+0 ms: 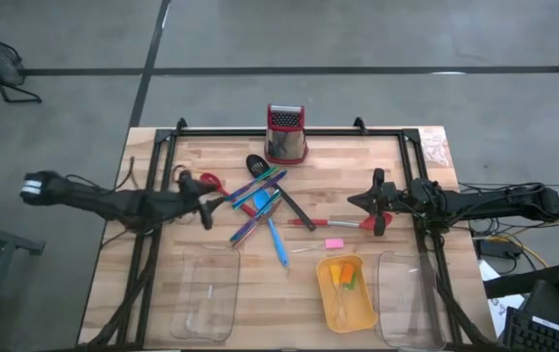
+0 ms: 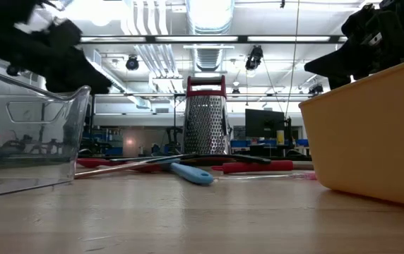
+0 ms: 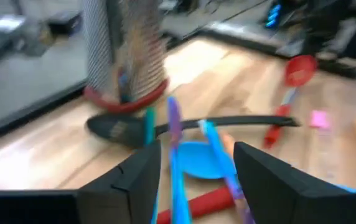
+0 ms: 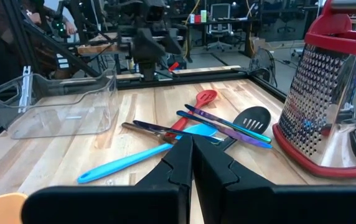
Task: Pick & Place Kitchen Items
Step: Put the top iridescent knife into the left transparent bin
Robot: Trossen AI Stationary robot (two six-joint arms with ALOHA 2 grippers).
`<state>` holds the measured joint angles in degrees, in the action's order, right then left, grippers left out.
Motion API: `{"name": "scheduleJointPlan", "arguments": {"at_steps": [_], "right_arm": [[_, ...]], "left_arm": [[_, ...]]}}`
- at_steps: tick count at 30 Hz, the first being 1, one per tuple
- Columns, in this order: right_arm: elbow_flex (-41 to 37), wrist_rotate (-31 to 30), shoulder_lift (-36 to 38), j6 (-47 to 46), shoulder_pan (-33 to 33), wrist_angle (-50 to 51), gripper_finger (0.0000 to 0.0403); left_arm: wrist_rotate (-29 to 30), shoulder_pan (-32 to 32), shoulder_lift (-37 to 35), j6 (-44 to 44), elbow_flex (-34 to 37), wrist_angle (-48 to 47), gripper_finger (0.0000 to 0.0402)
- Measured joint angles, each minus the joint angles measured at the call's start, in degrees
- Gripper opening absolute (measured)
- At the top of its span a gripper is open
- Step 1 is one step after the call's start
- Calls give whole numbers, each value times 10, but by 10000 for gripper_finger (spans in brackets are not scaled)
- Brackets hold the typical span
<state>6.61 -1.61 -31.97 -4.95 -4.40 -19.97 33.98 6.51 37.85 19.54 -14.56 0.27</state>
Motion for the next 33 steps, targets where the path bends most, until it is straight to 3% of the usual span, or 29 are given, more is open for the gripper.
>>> {"name": "scheduleJointPlan", "arguments": {"at_steps": [4, 8, 13, 16, 23, 33], "right_arm": [[0, 0, 0, 0, 0, 0, 8], [0, 0, 0, 0, 0, 0, 9], [0, 0, -1, 0, 0, 0, 8], [0, 0, 0, 0, 0, 0, 8], [0, 0, 0, 0, 0, 0, 9], [0, 0, -1, 0, 0, 0, 9]], "left_arm": [[-133, -105, 76, 15, -40, -30, 211], [-201, -227, 149, 10, -96, -80, 211], [-400, -344, 223, -31, -141, -74, 211], [-417, -375, 271, -54, -164, -95, 211], [-436, -378, 373, -81, -182, -95, 211], [-481, -378, 434, -81, -190, -56, 211]]}}
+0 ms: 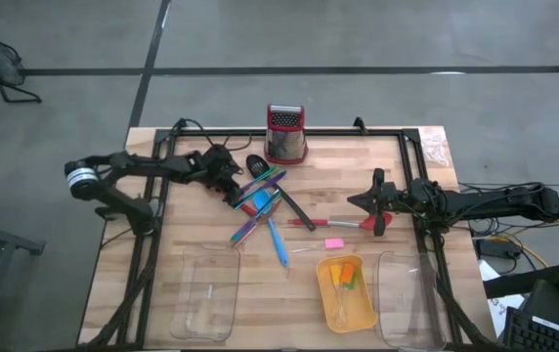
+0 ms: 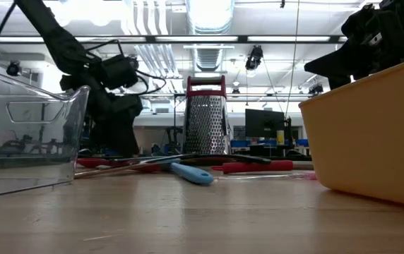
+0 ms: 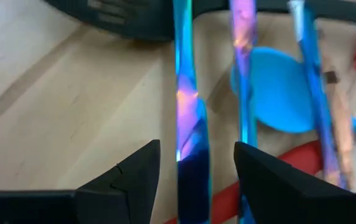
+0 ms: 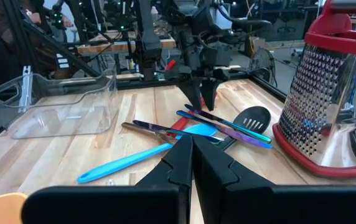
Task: Pick & Place Kitchen Items
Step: Put the top iridescent knife into the left transparent bin
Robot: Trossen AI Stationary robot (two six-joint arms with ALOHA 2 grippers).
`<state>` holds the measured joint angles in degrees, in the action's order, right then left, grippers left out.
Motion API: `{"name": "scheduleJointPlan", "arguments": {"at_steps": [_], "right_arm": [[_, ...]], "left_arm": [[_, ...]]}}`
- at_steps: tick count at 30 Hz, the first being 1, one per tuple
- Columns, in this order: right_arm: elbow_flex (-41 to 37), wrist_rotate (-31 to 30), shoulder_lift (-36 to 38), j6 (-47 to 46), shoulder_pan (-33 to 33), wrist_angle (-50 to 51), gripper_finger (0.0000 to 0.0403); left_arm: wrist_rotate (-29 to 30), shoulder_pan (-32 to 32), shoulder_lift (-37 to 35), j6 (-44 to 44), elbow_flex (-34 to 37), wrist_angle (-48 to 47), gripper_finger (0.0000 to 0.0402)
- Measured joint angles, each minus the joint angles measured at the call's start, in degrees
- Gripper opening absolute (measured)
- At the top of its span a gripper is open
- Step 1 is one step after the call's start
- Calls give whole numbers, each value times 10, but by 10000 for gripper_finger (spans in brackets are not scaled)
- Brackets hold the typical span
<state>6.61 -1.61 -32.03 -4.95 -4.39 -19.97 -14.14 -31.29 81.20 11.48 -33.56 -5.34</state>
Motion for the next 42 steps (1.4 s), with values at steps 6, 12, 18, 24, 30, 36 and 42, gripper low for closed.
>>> {"name": "scheduleJointPlan", "arguments": {"at_steps": [6, 12, 18, 24, 30, 36, 42], "right_arm": [[0, 0, 0, 0, 0, 0, 9], [0, 0, 0, 0, 0, 0, 9], [0, 0, 0, 0, 0, 0, 9], [0, 0, 0, 0, 0, 0, 8], [0, 0, 0, 0, 0, 0, 8], [0, 0, 0, 0, 0, 0, 8], [0, 0, 0, 0, 0, 0, 8]], "left_arm": [[-28, 0, 19, -7, 0, 13, 211], [-35, 0, 34, -9, 0, 22, 211], [-36, 0, 41, -14, 0, 25, 188], [-39, 0, 42, -14, 1, 26, 134], [-40, 0, 41, -19, 1, 30, 64], [-39, 0, 41, -25, 1, 32, 9], [-39, 0, 35, -26, 1, 29, 7]]}}
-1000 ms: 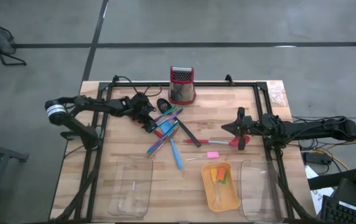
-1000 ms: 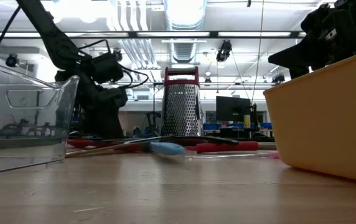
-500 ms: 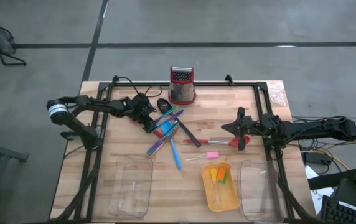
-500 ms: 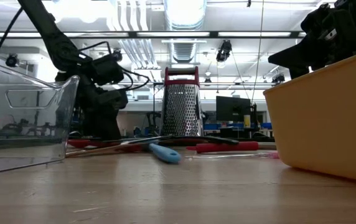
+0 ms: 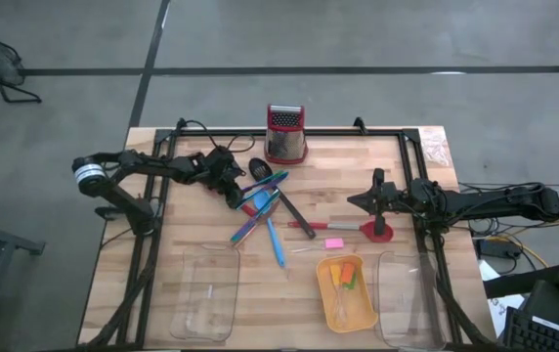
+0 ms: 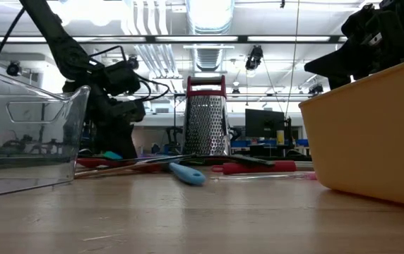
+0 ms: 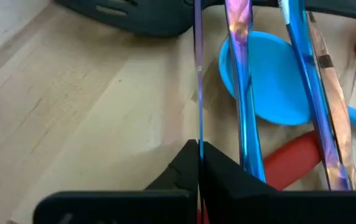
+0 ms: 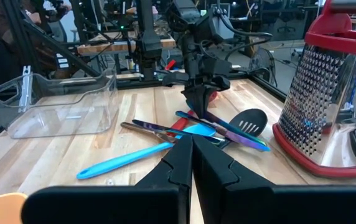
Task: Pick & Place Kitchen Items
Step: Put the top iridescent knife into the left transparent bin
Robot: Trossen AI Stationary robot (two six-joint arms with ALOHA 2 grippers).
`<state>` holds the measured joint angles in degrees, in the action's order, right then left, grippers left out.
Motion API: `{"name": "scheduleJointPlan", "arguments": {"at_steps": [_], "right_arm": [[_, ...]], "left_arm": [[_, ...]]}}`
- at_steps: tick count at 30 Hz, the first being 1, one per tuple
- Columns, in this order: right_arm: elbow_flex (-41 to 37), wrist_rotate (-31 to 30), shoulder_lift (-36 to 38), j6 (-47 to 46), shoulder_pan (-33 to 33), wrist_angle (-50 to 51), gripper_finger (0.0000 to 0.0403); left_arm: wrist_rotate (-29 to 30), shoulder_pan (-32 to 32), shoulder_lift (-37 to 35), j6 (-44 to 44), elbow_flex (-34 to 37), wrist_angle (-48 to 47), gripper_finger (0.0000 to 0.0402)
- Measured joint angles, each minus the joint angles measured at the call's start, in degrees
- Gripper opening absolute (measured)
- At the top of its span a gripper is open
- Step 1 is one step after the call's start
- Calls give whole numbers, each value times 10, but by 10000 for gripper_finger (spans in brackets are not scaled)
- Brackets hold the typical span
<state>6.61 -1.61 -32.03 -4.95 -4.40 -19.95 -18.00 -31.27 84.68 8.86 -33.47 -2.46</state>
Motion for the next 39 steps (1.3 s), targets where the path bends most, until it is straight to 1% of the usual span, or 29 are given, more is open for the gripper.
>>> {"name": "scheduleJointPlan", "arguments": {"at_steps": [6, 15, 19, 25, 31, 34, 38, 39], "right_arm": [[0, 0, 0, 0, 0, 0, 8], [0, 0, 0, 0, 0, 0, 8], [0, 0, 0, 0, 0, 0, 8], [0, 0, 0, 0, 0, 0, 8], [0, 0, 0, 0, 0, 0, 9], [0, 0, 0, 0, 0, 0, 8], [0, 0, 0, 0, 0, 0, 8], [0, 0, 0, 0, 0, 0, 8]], "left_arm": [[0, 0, -49, -6, 0, -32, 6], [5, 12, -179, 13, 0, -147, 4], [5, 36, -247, 18, 0, -207, 4], [2, 91, -356, 58, 0, -277, 4], [-30, 152, -461, 66, 0, -363, 4], [-39, 180, -508, 88, 0, -401, 4], [-100, 212, -561, 113, 0, -458, 4], [-107, 219, -573, 117, 1, -467, 4]]}}
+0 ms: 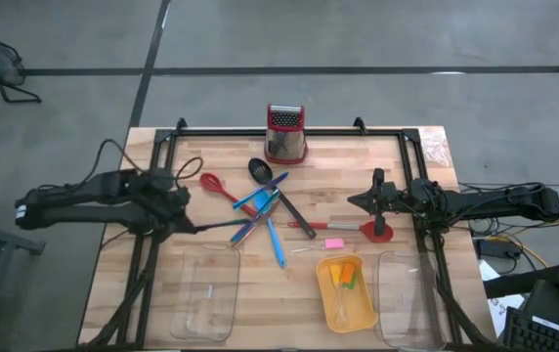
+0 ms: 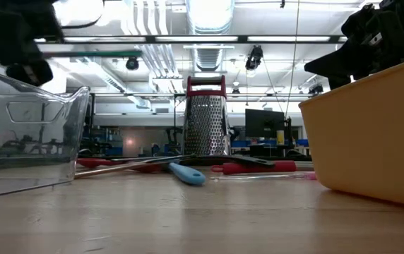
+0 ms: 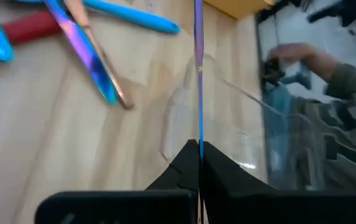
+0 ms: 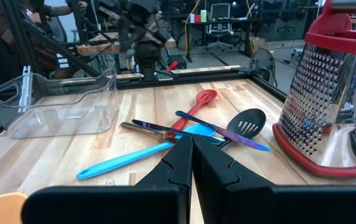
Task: Pick & Place Kitchen Items
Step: Put the top iridescent knife into the left transparent bin
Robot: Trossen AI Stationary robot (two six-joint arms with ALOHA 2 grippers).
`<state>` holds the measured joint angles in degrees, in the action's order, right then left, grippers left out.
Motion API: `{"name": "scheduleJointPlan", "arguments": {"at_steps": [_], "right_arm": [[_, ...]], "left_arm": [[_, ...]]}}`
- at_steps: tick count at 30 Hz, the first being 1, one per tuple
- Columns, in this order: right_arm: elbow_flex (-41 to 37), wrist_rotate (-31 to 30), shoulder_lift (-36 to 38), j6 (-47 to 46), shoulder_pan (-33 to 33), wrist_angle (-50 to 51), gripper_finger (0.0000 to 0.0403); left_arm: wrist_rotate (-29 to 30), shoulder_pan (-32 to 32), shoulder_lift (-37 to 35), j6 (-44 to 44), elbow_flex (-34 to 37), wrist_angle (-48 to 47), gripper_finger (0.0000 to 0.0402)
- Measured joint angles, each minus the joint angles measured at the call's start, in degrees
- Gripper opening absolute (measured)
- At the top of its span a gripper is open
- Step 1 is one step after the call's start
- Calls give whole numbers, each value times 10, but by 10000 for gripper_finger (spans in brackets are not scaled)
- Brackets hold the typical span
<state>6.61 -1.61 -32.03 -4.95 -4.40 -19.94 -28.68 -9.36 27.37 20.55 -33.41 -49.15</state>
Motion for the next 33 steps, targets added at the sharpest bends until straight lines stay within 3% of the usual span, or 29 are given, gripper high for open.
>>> {"name": "scheduleJointPlan", "arguments": {"at_steps": [8, 18, 25, 33], "right_arm": [[0, 0, 0, 0, 0, 0, 9], [0, 0, 0, 0, 0, 0, 8], [0, 0, 0, 0, 0, 0, 8], [0, 0, 0, 0, 0, 0, 8]], "left_arm": [[-31, 50, -57, 108, 0, -4, 5], [-43, 134, -50, 174, 24, -3, 5], [-20, 246, -14, 243, 55, 62, 5], [76, 404, 58, 293, 55, 185, 5]]}}
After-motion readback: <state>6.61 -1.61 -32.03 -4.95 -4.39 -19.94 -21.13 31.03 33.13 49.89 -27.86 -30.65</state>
